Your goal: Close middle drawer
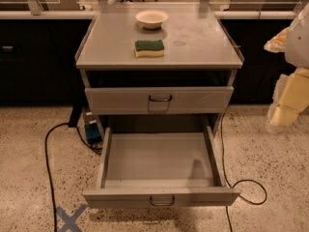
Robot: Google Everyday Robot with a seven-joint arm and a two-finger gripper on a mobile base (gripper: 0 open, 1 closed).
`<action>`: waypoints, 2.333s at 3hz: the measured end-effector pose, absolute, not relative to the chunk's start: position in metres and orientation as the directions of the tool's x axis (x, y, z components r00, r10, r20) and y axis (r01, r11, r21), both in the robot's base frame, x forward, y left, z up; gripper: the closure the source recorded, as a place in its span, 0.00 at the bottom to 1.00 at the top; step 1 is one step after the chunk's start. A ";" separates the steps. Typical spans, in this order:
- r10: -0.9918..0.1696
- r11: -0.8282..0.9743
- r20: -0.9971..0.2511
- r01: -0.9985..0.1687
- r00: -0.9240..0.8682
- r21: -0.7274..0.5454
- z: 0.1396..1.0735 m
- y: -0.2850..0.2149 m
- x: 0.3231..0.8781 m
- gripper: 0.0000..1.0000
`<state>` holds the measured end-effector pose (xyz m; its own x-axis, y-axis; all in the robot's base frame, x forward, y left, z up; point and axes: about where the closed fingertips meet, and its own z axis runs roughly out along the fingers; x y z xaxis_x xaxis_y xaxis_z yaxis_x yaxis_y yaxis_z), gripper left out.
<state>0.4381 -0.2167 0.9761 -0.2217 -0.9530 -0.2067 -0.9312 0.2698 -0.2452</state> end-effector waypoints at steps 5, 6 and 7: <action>-0.872 0.290 -0.334 -0.927 -0.358 0.238 0.698 -0.217 0.367 0.00; -0.786 0.295 -0.438 -0.887 -0.437 0.355 0.640 -0.206 0.360 0.00; -0.772 0.288 -0.445 -0.874 -0.453 0.390 0.627 -0.203 0.358 0.00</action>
Offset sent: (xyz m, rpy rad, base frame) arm -0.0441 -0.0086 -0.1305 0.0979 0.2704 -0.0422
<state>0.3581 -0.2028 0.6269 -0.4532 -0.7724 -0.4450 -0.8745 0.2883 0.3901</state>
